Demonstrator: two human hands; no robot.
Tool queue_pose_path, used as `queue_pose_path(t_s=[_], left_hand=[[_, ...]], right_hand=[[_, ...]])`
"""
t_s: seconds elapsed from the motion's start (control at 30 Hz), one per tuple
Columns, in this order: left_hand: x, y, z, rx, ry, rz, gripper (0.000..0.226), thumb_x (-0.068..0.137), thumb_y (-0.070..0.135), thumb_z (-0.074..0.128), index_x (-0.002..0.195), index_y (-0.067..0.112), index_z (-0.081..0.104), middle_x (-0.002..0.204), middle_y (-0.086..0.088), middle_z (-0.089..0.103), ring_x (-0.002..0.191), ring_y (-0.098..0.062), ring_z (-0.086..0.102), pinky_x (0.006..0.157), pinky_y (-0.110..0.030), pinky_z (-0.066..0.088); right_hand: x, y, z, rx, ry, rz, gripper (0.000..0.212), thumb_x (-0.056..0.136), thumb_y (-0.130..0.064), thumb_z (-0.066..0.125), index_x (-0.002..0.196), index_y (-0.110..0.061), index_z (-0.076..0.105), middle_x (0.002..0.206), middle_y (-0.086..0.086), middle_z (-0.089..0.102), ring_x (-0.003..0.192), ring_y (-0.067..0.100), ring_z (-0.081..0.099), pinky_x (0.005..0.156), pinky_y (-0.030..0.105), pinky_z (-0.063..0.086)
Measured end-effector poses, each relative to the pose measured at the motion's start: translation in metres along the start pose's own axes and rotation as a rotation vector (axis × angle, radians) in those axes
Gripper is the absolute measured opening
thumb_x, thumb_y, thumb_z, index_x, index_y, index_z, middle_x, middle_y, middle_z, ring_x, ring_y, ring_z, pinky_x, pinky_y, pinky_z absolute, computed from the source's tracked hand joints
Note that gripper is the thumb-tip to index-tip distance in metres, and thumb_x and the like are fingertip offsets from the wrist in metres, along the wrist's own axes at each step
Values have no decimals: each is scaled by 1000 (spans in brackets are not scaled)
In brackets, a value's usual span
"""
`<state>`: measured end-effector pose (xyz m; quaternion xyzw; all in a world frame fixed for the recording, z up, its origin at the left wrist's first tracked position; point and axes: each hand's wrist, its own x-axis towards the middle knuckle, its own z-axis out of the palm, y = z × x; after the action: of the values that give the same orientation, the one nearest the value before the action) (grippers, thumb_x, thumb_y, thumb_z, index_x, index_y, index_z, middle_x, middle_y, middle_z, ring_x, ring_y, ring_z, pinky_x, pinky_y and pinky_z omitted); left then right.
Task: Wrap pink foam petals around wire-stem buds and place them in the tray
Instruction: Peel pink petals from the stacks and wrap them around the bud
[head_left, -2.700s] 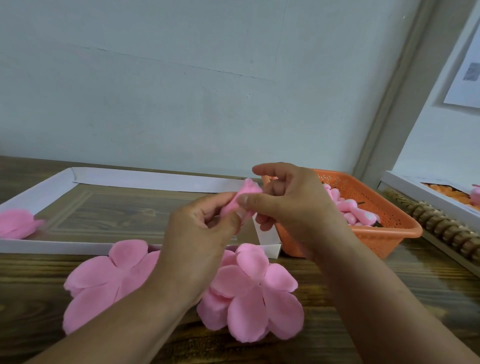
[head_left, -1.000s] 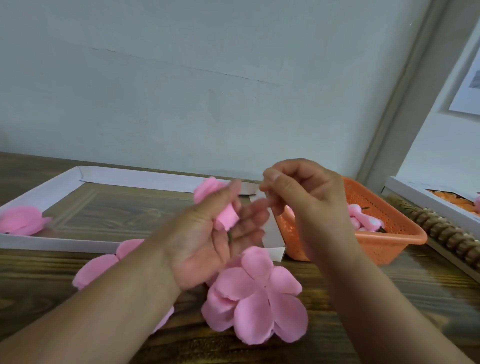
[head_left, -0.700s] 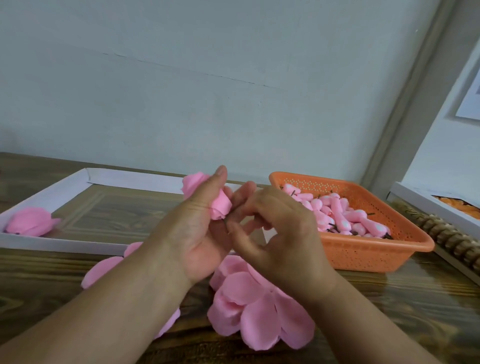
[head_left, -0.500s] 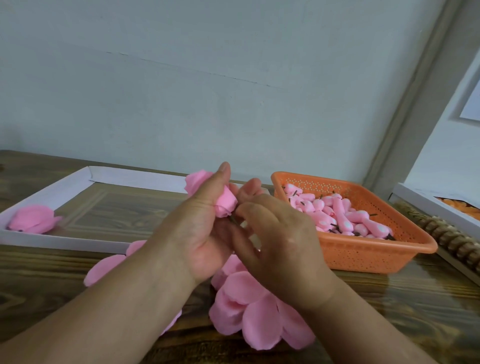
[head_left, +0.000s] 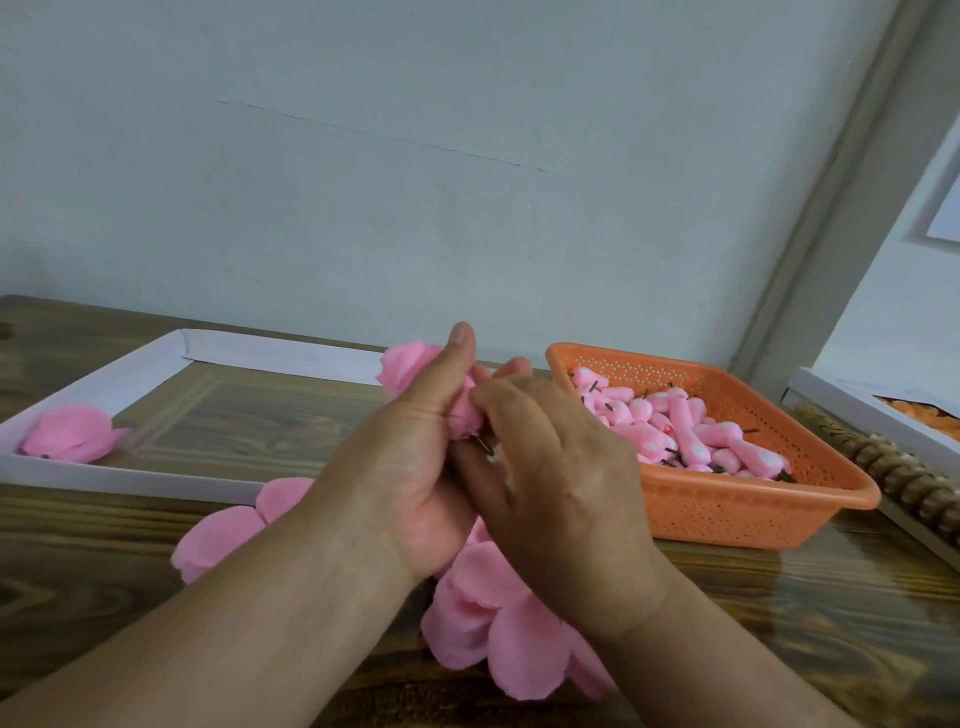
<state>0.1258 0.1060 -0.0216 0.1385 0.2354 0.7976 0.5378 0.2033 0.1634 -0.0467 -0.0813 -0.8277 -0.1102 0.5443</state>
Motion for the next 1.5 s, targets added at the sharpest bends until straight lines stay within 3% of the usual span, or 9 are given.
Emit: queue_pose_path(t_s=[0.3, 0.43, 0.5, 0.63, 0.83, 0.93, 1.2, 1.33, 1.5], left_hand=[[-2, -9, 0, 19, -29, -7, 29, 65, 35, 65, 63, 8, 73, 74, -3, 71, 75, -14, 71, 66, -26, 59], [-3, -11, 3, 34, -39, 55, 29, 62, 31, 63, 41, 11, 67, 53, 1, 63, 58, -9, 68, 51, -22, 56], [-1, -10, 0, 46, -31, 42, 24, 61, 29, 66, 44, 12, 68, 63, -4, 69, 59, -12, 69, 54, -26, 58], [2, -7, -7, 150, -57, 17, 23, 61, 29, 67, 47, 13, 71, 69, -5, 72, 59, -14, 70, 56, -26, 58], [6, -3, -14, 342, -31, 37, 23, 56, 39, 70, 63, 17, 76, 63, -2, 61, 60, -19, 40, 40, -21, 35], [7, -3, -12, 338, -36, 46, 25, 61, 40, 65, 58, 17, 75, 62, 0, 66, 56, -18, 50, 42, -23, 37], [1, -8, -2, 128, 42, 51, 31, 62, 32, 65, 78, 5, 66, 66, -5, 70, 56, -13, 69, 50, -27, 57], [1, -8, -6, 199, 32, 38, 40, 62, 32, 66, 87, 2, 68, 67, -8, 69, 58, -16, 68, 57, -28, 59], [2, -4, -10, 371, -38, 94, 23, 62, 38, 65, 51, 19, 73, 67, -1, 71, 61, -15, 64, 61, -26, 49]], right_hand=[[-7, -4, 9, 7, 153, 34, 5, 78, 1, 69, 73, 1, 69, 71, 12, 66, 64, 27, 64, 71, 37, 50], [-6, -7, 9, 251, 132, 230, 8, 70, 4, 73, 71, 1, 65, 64, 3, 58, 57, 14, 53, 91, 4, 35], [-5, -10, 8, 402, 95, 377, 9, 69, -2, 74, 75, -2, 67, 61, -7, 51, 54, 4, 45, 79, 2, 38], [-1, -13, 3, 786, -48, 682, 15, 73, -4, 71, 78, -19, 68, 57, 12, 57, 52, 23, 50, 54, 37, 48], [3, -6, -1, 1304, -233, 1007, 13, 78, 1, 65, 68, -7, 65, 47, 1, 56, 42, 7, 46, 41, 16, 36], [4, -5, -2, 1249, -260, 944, 6, 74, -4, 68, 73, -9, 66, 52, 0, 60, 45, 9, 51, 41, 18, 39], [-4, -10, 6, 251, -28, 329, 7, 71, -12, 68, 76, -8, 65, 65, -3, 59, 57, 11, 52, 52, 30, 45], [-1, -14, 1, 671, -85, 616, 12, 75, -2, 72, 76, -13, 67, 65, 0, 66, 58, 10, 61, 57, 30, 54], [6, -9, -5, 1045, -186, 824, 23, 78, 7, 68, 69, -14, 66, 54, -1, 64, 49, 6, 59, 49, 17, 48]])
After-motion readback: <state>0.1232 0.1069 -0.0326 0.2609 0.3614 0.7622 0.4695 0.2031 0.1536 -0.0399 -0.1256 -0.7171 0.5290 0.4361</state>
